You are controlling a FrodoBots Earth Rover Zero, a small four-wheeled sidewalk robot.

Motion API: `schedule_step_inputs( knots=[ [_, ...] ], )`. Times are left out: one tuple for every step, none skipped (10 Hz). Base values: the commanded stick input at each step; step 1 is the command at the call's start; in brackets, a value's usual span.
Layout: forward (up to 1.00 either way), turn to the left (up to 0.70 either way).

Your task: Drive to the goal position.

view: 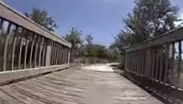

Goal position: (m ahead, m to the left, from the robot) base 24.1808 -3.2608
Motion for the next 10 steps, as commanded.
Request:
schedule_step_inputs(
  knots=[
    [0.5,0.0],
    [0.5,0.0],
    [0.5,0.0],
    [0.5,0.0],
    [0.5,0.0],
    [0.5,0.0],
    [0.5,0.0],
    [0.5,0.0],
    [0.5,0.0],
    [0.5,0.0]
  ],
)
